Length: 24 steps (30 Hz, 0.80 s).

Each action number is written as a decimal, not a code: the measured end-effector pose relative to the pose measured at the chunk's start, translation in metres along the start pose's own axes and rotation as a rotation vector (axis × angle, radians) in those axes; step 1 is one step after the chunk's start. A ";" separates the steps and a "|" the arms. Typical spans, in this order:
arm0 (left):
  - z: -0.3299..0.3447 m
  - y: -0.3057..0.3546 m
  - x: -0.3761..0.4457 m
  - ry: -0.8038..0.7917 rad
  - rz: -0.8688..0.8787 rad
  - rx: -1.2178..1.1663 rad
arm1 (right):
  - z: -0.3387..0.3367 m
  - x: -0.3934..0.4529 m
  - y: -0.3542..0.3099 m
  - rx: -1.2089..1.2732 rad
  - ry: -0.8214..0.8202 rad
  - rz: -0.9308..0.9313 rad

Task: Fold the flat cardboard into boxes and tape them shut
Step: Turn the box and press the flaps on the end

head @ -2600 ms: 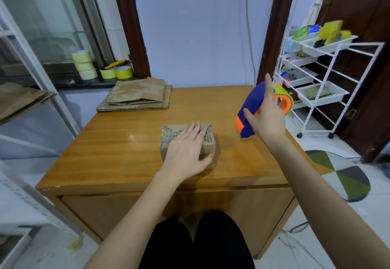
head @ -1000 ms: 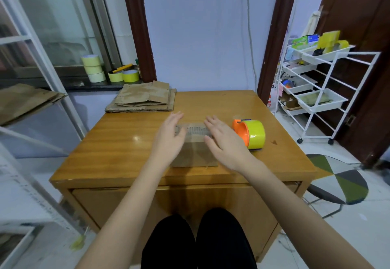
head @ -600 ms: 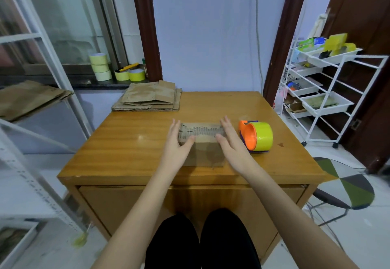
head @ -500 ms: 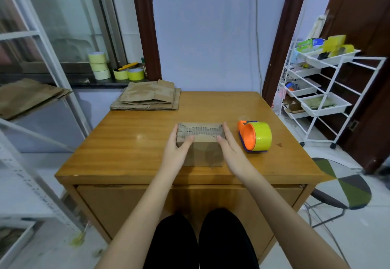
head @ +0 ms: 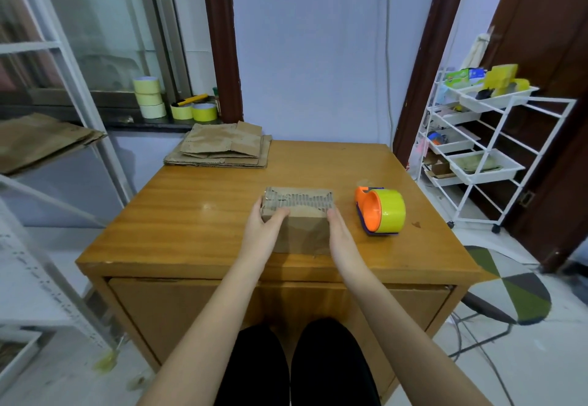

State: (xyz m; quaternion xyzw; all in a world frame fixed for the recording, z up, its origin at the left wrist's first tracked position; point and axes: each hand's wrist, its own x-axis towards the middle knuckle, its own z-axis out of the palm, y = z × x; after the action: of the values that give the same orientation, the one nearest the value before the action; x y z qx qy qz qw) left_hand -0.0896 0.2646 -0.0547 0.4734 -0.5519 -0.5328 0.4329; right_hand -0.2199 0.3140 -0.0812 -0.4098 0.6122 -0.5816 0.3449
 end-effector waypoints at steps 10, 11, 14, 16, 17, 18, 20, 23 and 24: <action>-0.017 0.014 -0.003 -0.012 0.347 0.707 | -0.024 0.035 -0.058 -0.430 -0.034 -0.225; -0.014 0.014 -0.004 0.014 0.477 0.858 | -0.024 0.041 -0.061 -0.481 -0.088 -0.196; -0.006 0.016 -0.004 0.029 0.622 1.029 | -0.026 0.048 -0.060 -0.587 -0.267 -0.124; -0.006 0.016 -0.001 0.022 0.590 1.005 | -0.032 0.047 -0.056 -0.594 -0.284 -0.125; -0.007 0.016 0.002 0.011 0.581 0.997 | -0.036 0.045 -0.054 -0.591 -0.277 -0.142; -0.009 0.017 0.004 -0.002 0.575 1.007 | -0.039 0.043 -0.053 -0.595 -0.268 -0.165; -0.011 0.020 0.007 -0.033 0.552 1.045 | -0.042 0.041 -0.051 -0.605 -0.252 -0.189; -0.010 0.025 0.014 -0.065 0.513 1.101 | -0.042 0.040 -0.048 -0.617 -0.214 -0.184; -0.010 0.027 0.016 -0.069 0.497 1.121 | -0.041 0.040 -0.047 -0.633 -0.201 -0.188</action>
State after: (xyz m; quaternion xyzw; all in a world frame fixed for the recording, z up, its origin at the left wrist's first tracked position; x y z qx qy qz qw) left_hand -0.0844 0.2468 -0.0274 0.4687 -0.8557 -0.0597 0.2111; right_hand -0.2696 0.2960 -0.0287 -0.6063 0.6847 -0.3491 0.2040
